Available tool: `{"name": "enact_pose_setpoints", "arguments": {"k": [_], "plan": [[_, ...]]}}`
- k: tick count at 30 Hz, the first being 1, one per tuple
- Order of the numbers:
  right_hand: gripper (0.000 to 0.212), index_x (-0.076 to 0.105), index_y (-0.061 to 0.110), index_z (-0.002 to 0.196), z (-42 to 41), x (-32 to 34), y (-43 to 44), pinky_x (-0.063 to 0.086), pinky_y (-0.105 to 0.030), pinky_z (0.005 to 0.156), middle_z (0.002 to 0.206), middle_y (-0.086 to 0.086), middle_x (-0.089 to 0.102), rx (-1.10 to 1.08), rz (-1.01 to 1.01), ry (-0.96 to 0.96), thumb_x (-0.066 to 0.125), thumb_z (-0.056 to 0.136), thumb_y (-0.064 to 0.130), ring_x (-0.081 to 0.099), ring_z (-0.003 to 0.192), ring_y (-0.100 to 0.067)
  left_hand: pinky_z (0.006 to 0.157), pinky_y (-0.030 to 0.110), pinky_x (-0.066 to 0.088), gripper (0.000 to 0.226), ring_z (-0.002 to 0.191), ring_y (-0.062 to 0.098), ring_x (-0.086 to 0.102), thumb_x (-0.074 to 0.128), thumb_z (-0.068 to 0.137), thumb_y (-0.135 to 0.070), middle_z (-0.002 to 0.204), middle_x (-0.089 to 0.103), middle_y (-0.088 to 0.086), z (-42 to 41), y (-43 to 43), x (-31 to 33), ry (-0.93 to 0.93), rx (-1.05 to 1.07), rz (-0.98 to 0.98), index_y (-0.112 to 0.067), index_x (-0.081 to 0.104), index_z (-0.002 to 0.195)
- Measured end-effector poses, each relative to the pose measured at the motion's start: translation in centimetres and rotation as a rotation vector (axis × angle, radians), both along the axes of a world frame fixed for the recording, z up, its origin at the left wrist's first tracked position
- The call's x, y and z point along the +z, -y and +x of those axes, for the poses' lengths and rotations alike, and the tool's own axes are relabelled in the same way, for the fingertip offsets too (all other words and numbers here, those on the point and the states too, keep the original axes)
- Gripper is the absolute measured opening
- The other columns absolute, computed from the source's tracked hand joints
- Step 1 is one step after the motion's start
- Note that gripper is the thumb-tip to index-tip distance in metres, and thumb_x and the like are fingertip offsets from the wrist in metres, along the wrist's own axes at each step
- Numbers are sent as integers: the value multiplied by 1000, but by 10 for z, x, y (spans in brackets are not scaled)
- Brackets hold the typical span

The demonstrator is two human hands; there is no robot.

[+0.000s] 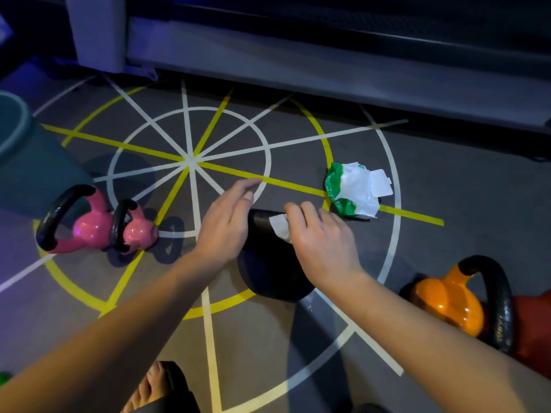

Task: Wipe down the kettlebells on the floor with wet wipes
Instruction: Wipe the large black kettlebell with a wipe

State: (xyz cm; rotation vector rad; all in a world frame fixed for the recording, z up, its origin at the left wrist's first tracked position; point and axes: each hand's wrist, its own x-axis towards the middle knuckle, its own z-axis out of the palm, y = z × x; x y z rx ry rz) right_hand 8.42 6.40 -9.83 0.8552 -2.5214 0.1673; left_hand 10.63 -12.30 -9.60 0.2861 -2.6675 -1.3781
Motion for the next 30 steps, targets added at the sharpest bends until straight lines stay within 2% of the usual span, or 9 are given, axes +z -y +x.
{"name": "enact_pose_setpoints", "arguments": {"k": [3,6,13,16,19,23,26,28,30], "plan": [[32,63,0,128,-1,-8,-4,51,-51,105,133,-26,63,24,-18,6,39,106,1,65,120,-39,110,38,39,48,128,9,51,29,100,-37,136,60,-16,-1,3,0,22,-20,18,-43,51,142],[36,55,-3,140,2,-9,-4,46,-54,110,151,-28,46,45,-44,3,37,110,3,49,139,-41,110,42,40,48,126,7,52,29,99,-37,130,63,-13,0,3,-2,44,-2,45,-44,51,141],[43,46,-5,147,4,-5,7,40,-60,113,155,-29,39,5,-5,7,34,106,-2,42,143,-43,121,45,32,47,145,1,37,30,106,-54,154,45,-17,5,7,1,13,-116,98,-41,41,150],[45,51,-4,143,5,1,29,45,-57,109,151,-27,47,-18,60,16,42,100,6,55,134,-39,120,44,35,49,146,2,36,39,107,-44,157,42,-11,19,11,3,-108,-154,121,-26,39,153],[49,49,0,145,5,5,37,48,-55,106,151,-21,50,-30,71,43,54,97,10,61,127,-33,112,38,43,44,141,5,42,54,102,-33,152,45,-3,37,19,-2,-257,-90,-50,-13,50,141],[106,8,4,162,11,19,23,26,-51,123,169,-19,13,63,142,217,73,82,30,26,152,-35,101,46,51,38,128,29,56,71,90,-23,134,52,12,51,18,-3,-578,-174,-437,-8,57,122],[146,-25,18,157,2,41,4,10,-44,128,169,-7,-20,244,45,603,88,69,43,-10,157,-20,104,50,49,33,125,32,61,73,91,-19,129,65,13,46,8,-1,-646,-350,-593,-4,70,121],[140,-19,19,160,-7,53,-12,9,-42,128,169,0,-21,285,-91,764,86,72,51,-13,157,-13,104,49,49,29,124,30,63,69,97,-22,129,68,9,44,6,0,-661,-384,-693,-10,73,123],[110,21,14,162,-9,57,-33,20,-38,125,171,-3,8,211,-263,654,78,77,56,12,157,-19,99,47,52,27,121,29,65,68,99,-25,127,70,5,42,5,0,-680,-365,-736,-14,74,123]]}}
